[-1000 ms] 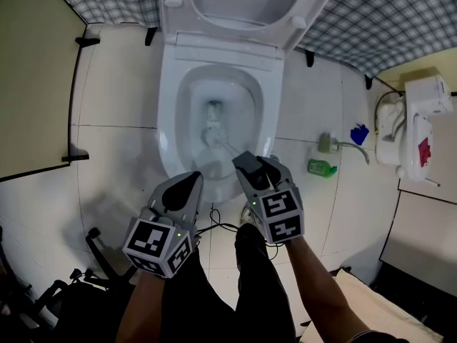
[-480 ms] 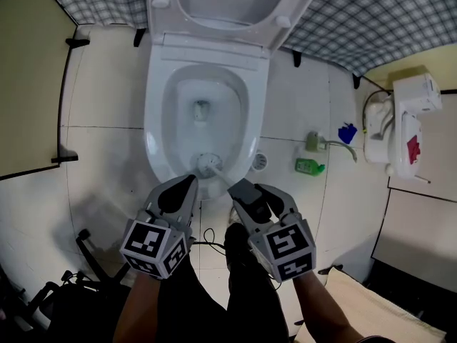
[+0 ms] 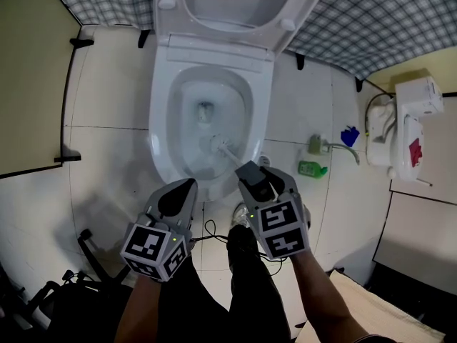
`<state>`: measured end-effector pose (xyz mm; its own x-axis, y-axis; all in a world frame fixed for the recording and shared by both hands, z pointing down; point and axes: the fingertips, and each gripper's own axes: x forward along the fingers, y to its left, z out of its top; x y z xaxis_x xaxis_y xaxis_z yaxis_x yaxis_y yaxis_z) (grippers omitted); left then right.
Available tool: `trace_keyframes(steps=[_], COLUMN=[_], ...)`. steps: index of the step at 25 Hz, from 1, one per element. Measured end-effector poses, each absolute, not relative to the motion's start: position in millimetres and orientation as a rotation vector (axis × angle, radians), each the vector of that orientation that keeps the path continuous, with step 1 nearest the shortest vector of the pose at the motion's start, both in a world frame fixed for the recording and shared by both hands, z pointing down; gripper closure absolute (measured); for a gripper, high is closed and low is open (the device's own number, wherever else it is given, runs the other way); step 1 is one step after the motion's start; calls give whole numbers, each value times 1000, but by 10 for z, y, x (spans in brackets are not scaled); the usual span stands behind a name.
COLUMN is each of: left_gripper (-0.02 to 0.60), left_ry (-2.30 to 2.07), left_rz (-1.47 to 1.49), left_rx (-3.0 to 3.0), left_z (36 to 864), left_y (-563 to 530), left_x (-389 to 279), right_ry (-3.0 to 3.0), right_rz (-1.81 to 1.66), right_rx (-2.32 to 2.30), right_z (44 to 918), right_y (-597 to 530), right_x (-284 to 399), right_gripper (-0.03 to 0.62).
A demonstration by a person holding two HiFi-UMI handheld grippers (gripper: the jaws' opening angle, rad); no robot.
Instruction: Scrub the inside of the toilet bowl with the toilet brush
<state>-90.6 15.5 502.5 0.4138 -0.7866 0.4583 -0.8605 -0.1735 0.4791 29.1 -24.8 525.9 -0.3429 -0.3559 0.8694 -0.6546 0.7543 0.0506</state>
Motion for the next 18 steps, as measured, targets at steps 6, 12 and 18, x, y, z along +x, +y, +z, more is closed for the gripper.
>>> trace_keyframes(steps=[6, 12, 18], left_gripper=[572, 572, 572], left_ry=[-1400, -1407, -1416], left_rz=[138, 138, 139], left_rx=[1969, 1942, 1943], left_z=[5069, 5103, 5104], left_y=[177, 187, 158], left_x=[-946, -996, -1068], right_ry=[-1942, -1975, -2058], right_rz=[299, 177, 4], right_rx=[778, 804, 862], right_z=[5530, 5593, 5284], right_y=[-764, -1320, -1592], right_x=[173, -58, -253], right_gripper=[368, 367, 367])
